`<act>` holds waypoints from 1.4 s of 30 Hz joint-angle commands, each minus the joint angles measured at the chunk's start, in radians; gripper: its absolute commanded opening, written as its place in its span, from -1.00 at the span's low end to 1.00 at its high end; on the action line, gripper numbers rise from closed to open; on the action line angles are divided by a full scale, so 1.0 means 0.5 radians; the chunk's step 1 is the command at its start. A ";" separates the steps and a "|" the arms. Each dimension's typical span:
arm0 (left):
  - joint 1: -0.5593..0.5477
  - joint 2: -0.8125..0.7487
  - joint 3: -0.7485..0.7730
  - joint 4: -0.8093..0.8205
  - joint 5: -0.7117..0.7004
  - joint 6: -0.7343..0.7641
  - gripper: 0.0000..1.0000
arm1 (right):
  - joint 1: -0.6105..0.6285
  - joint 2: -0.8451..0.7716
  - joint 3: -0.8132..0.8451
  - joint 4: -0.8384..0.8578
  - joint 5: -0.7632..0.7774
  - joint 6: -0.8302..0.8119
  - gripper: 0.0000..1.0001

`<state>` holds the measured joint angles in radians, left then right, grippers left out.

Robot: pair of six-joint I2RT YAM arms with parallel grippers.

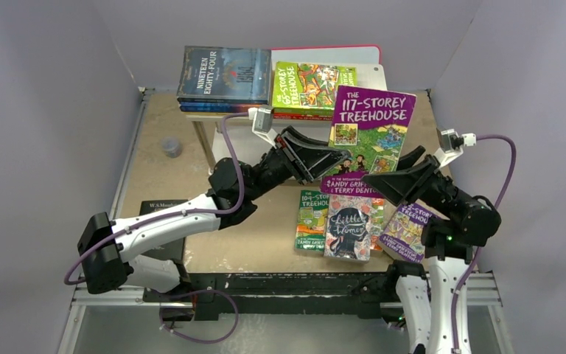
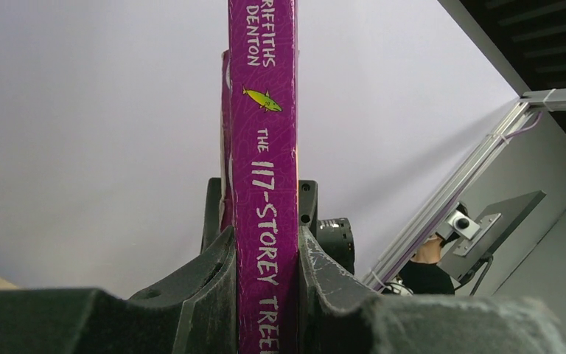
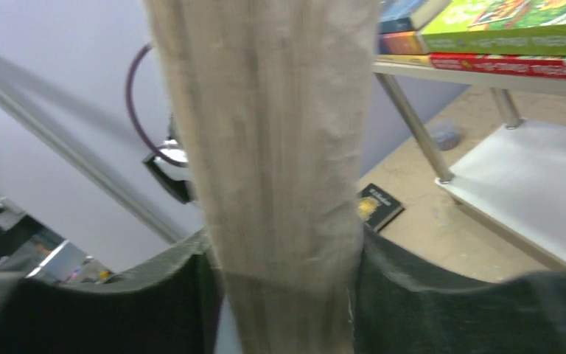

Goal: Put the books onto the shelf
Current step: Pick up the book from the center of the board.

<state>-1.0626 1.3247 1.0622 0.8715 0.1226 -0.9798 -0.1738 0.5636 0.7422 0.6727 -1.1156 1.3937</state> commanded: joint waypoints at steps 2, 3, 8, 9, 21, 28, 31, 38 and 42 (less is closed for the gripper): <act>-0.003 -0.044 0.171 0.312 0.024 0.054 -1.00 | 0.016 0.071 -0.038 0.612 0.043 0.334 -0.28; 0.003 -0.067 0.179 0.235 0.022 0.095 -1.00 | 0.017 0.086 -0.028 0.606 0.024 0.313 -0.44; 0.174 -0.241 0.284 -0.363 0.148 0.224 -0.50 | 0.021 0.151 0.093 0.173 -0.134 -0.038 -1.00; 0.229 -0.265 0.314 -0.472 0.226 0.224 -0.35 | 0.029 0.161 0.127 0.102 -0.162 -0.106 -1.00; 0.482 -0.097 1.147 -1.974 0.714 0.654 0.11 | 0.266 0.254 0.635 -1.167 -0.330 -1.410 -1.00; 0.547 -0.111 1.224 -2.255 1.081 0.875 0.06 | 0.411 0.255 0.685 -1.337 -0.400 -1.659 -1.00; 0.545 -0.082 1.317 -2.554 1.116 1.077 -0.03 | 0.476 0.230 0.735 -1.537 -0.397 -1.852 -1.00; 0.545 -0.156 1.109 -2.448 1.245 1.119 -0.17 | 0.603 0.253 0.773 -1.792 -0.276 -2.106 -1.00; 0.545 -0.143 1.085 -2.354 1.332 0.997 -0.27 | 0.655 0.268 0.759 -1.841 -0.257 -2.191 -1.00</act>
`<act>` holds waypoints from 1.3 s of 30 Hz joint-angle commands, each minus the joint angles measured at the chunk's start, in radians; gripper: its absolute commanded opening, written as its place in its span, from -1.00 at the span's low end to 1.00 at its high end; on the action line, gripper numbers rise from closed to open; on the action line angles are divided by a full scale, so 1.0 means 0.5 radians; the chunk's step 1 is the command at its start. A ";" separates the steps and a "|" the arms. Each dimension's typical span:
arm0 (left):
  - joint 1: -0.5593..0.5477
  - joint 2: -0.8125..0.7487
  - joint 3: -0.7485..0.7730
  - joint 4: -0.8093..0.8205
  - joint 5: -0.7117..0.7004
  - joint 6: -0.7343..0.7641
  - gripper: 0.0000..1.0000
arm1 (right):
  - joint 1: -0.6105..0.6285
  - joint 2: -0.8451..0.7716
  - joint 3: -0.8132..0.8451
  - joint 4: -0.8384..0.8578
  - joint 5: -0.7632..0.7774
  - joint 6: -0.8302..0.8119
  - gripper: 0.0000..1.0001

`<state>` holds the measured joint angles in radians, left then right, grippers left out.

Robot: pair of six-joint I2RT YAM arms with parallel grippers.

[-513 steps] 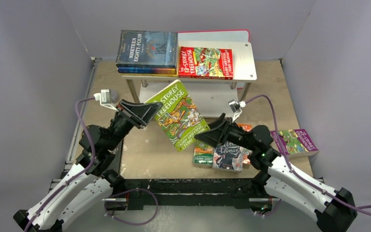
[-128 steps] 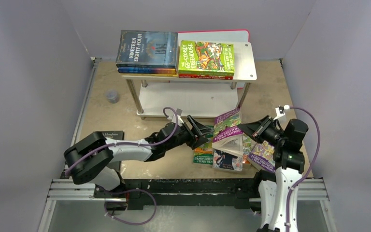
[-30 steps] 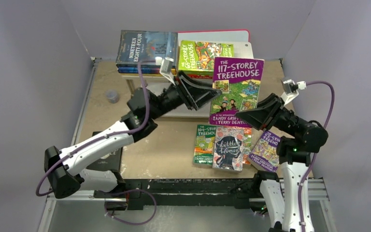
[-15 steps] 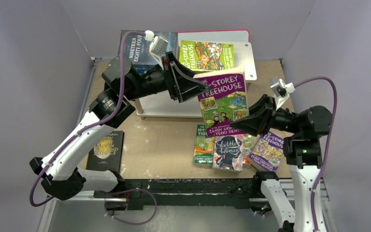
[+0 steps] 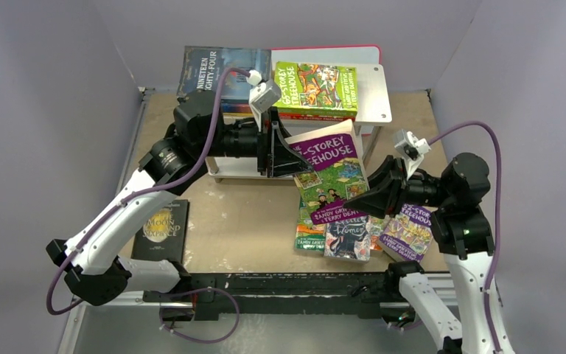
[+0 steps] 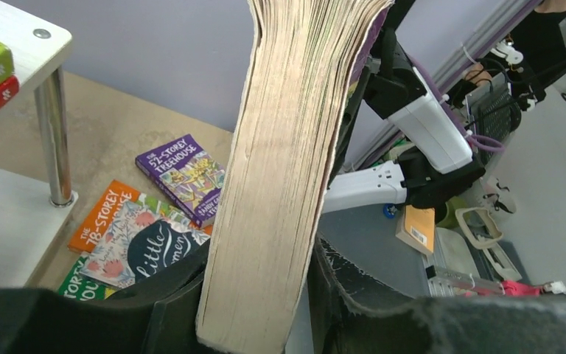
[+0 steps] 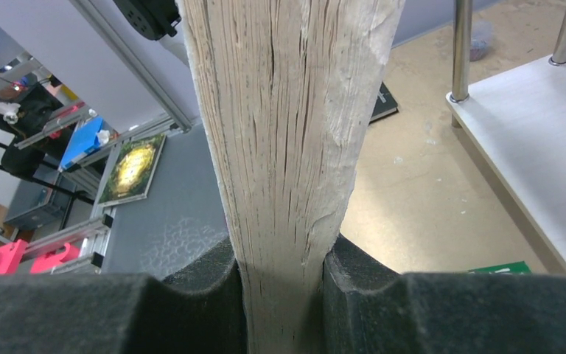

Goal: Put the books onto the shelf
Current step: Pick up the book from the center of the board.

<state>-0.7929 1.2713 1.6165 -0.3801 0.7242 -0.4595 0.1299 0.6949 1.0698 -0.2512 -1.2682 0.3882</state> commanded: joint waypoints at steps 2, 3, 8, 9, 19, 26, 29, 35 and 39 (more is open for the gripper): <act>0.006 -0.035 -0.064 0.288 0.179 -0.161 -0.42 | 0.057 0.012 0.108 0.004 0.044 -0.190 -1.00; 0.006 -0.039 -0.085 0.363 0.198 -0.217 -0.56 | 0.058 0.015 0.112 -0.001 0.042 -0.191 -1.00; 0.006 -0.139 -0.171 0.523 0.002 -0.286 -1.00 | 0.059 0.002 0.137 -0.013 0.117 -0.180 -0.65; 0.006 -0.171 -0.183 0.538 -0.104 -0.284 -1.00 | 0.057 -0.003 0.146 0.010 0.127 -0.155 -0.27; 0.006 -0.472 -0.263 0.906 -1.110 -0.348 -1.00 | 0.059 0.139 0.204 0.700 0.489 0.515 0.68; 0.006 -0.590 -0.439 1.479 -1.254 -0.578 -1.00 | 0.058 0.238 0.163 1.401 0.617 1.080 0.81; 0.006 -0.565 -0.489 1.704 -1.292 -0.709 -1.00 | 0.060 0.290 0.135 1.854 0.605 1.399 0.82; 0.006 -0.478 -0.536 2.026 -1.390 -0.927 -1.00 | 0.059 0.428 0.252 1.879 0.740 1.638 0.81; 0.006 -0.412 -0.555 2.153 -1.405 -1.044 -1.00 | 0.061 0.548 0.341 2.105 0.712 1.877 0.81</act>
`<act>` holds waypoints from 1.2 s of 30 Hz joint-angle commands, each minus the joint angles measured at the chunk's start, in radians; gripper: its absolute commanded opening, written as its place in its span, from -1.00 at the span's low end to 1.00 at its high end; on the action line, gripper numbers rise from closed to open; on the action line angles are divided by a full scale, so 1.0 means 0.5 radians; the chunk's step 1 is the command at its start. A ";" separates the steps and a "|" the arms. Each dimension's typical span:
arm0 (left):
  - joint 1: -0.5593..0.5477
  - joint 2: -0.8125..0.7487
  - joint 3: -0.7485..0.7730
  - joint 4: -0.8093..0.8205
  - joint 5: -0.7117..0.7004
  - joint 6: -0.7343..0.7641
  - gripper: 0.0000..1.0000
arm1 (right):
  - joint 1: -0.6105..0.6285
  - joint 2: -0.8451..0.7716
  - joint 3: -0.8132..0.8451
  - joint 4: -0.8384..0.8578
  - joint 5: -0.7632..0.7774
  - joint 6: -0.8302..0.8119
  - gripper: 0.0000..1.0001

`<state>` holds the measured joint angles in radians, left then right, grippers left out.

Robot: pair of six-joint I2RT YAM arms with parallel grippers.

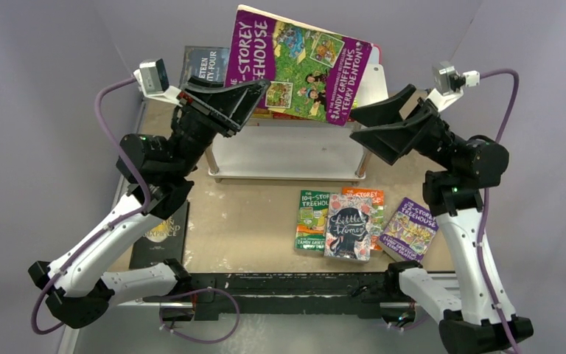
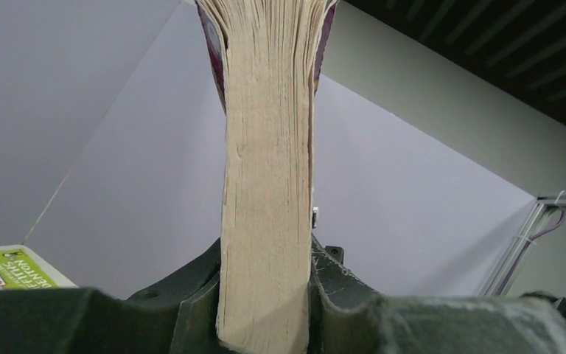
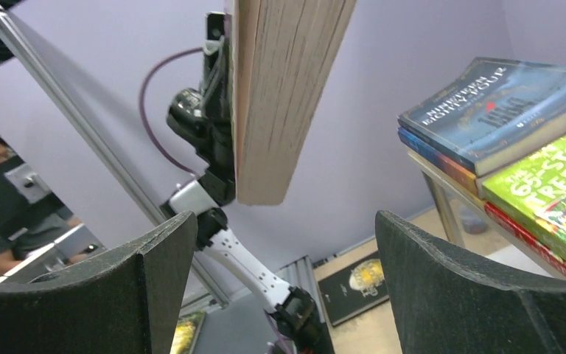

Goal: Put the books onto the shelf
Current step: Pick up the book from the center of the board.

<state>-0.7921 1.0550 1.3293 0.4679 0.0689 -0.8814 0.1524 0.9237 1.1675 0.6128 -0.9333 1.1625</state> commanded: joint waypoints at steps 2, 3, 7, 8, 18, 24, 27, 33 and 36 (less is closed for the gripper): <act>0.005 0.043 0.017 0.474 -0.094 -0.232 -1.00 | 0.016 0.155 0.193 0.540 0.018 0.453 0.81; 0.006 0.052 0.011 0.478 -0.097 -0.241 -1.00 | 0.017 0.183 0.223 0.575 0.013 0.478 0.81; 0.005 0.067 -0.014 0.503 -0.104 -0.281 -1.00 | 0.017 0.260 0.332 0.443 0.038 0.470 0.79; 0.004 0.068 -0.019 0.510 -0.104 -0.285 -1.00 | 0.018 0.273 0.346 0.413 0.050 0.470 0.79; 0.004 0.109 -0.043 0.476 -0.223 -0.235 -1.00 | 0.033 0.402 0.435 0.266 0.110 0.555 0.36; 0.004 0.181 -0.045 0.405 -0.319 -0.212 -1.00 | 0.033 0.450 0.486 0.080 0.167 0.440 0.09; 0.004 0.205 -0.030 0.323 -0.360 -0.162 -1.00 | 0.033 0.503 0.476 0.026 0.207 0.395 -0.46; 0.005 0.199 0.167 -0.460 -0.802 0.041 -0.08 | -0.035 0.641 0.552 -0.121 0.201 0.271 -1.00; 0.007 0.140 0.230 -0.855 -1.139 0.199 0.32 | -0.120 0.704 0.668 -0.262 0.196 0.198 -1.00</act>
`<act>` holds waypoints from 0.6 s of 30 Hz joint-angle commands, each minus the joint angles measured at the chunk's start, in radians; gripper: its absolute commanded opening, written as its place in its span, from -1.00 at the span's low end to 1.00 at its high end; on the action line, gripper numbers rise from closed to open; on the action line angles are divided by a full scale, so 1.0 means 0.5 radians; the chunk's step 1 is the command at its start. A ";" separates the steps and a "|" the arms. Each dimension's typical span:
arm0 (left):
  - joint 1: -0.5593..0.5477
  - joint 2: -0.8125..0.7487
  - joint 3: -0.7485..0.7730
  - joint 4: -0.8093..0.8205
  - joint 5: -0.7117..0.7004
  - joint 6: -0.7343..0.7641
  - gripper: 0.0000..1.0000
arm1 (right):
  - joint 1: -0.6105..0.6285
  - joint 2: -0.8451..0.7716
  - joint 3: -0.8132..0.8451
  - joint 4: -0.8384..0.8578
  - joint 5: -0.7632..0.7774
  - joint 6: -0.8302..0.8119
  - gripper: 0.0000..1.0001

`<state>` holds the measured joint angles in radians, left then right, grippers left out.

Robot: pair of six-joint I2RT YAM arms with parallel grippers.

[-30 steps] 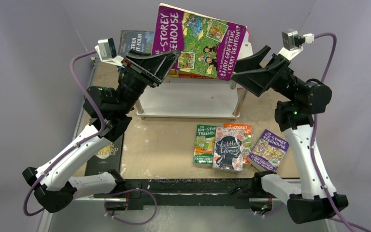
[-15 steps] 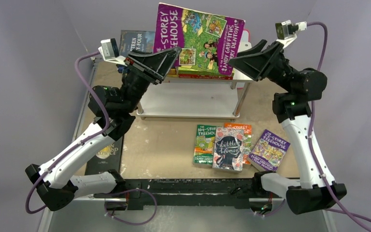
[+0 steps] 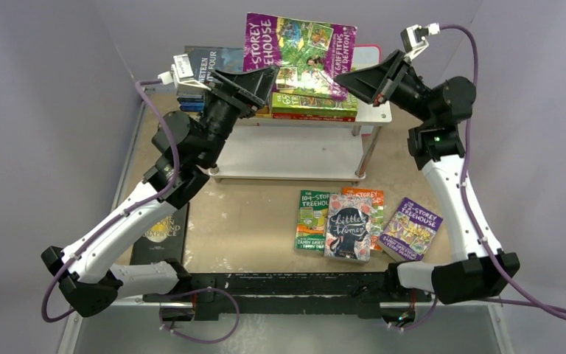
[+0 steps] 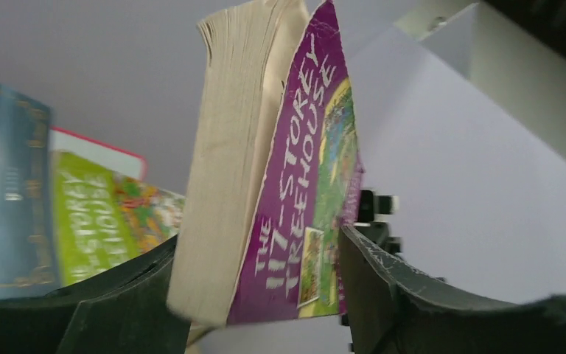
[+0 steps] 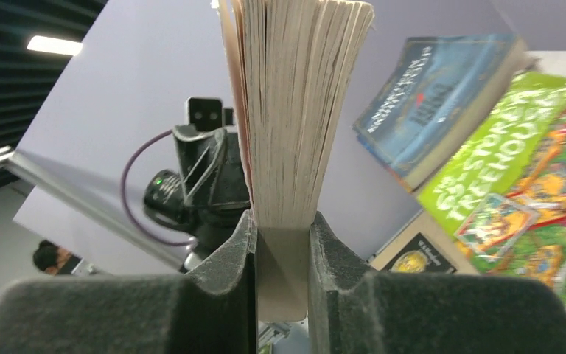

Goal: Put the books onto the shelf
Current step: Pick up the book from the center of the board, then place the book on the shelf.

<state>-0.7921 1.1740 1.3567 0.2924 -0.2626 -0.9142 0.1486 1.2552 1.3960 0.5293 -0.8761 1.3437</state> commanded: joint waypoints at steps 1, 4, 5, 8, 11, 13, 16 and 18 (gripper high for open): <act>0.007 -0.119 0.191 -0.638 -0.592 0.314 0.38 | -0.139 0.057 0.247 -0.122 0.061 -0.174 -1.00; 0.008 -0.208 0.193 -0.878 -0.899 0.460 0.41 | -0.206 0.090 0.308 -0.216 0.010 -0.141 -1.00; 0.008 -0.229 0.191 -0.928 -0.973 0.512 0.42 | -0.220 0.091 0.319 -0.253 0.000 -0.125 -1.00; 0.007 -0.272 0.209 -1.033 -1.087 0.624 0.43 | -0.231 0.112 0.408 -0.564 -0.007 -0.197 -1.00; 0.007 -0.297 0.216 -1.063 -1.042 0.692 0.42 | -0.245 0.136 0.484 -0.822 -0.043 -0.289 -1.00; 0.009 -0.310 0.206 -1.093 -1.029 0.685 0.42 | -0.260 0.133 0.484 -0.891 -0.078 -0.297 -1.00; 0.007 -0.331 0.185 -1.164 -1.000 0.655 0.41 | -0.264 0.116 0.478 -0.960 -0.086 -0.335 -1.00; 0.007 -0.365 0.149 -1.206 -0.958 0.653 0.40 | -0.269 0.128 0.515 -1.050 -0.086 -0.403 -1.00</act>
<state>-0.7921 1.0130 1.4311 -0.2569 -0.7525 -0.6197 0.0246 1.3525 1.5749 0.0387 -0.9066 1.2011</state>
